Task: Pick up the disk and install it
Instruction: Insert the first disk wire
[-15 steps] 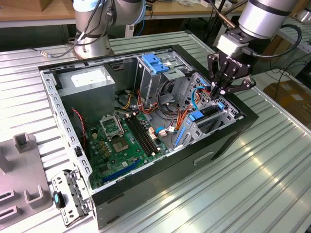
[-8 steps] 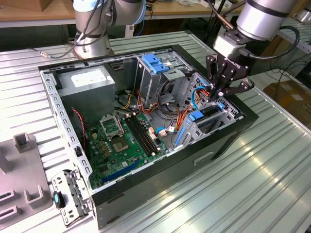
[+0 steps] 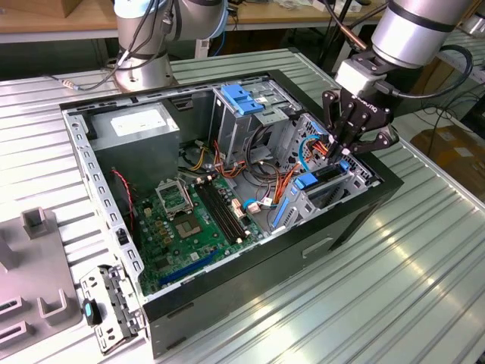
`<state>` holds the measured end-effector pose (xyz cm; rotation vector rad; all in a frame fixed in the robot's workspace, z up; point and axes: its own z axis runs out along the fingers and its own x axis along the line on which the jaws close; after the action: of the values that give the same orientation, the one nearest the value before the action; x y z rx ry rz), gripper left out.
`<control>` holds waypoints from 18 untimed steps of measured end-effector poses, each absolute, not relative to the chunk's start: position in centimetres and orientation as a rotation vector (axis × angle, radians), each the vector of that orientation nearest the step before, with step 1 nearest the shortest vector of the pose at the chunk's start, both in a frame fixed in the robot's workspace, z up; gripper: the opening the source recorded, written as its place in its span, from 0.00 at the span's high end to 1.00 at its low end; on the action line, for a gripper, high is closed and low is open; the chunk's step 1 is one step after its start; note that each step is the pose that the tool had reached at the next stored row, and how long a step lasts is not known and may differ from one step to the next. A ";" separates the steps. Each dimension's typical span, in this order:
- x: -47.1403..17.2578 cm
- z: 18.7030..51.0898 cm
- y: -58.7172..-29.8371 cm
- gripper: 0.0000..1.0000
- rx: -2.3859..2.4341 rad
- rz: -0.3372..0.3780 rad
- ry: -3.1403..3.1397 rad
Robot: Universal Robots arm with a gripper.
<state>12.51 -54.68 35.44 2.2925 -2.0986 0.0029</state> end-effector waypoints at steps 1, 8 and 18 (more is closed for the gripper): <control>12.5 35.4 -54.7 0.84 2.293 0.003 -2.099; 12.5 35.4 -54.7 0.84 2.293 0.003 -2.099; 12.3 35.2 -54.9 0.84 2.268 0.004 -2.125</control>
<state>12.33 -54.92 35.22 2.2681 -2.1246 0.0036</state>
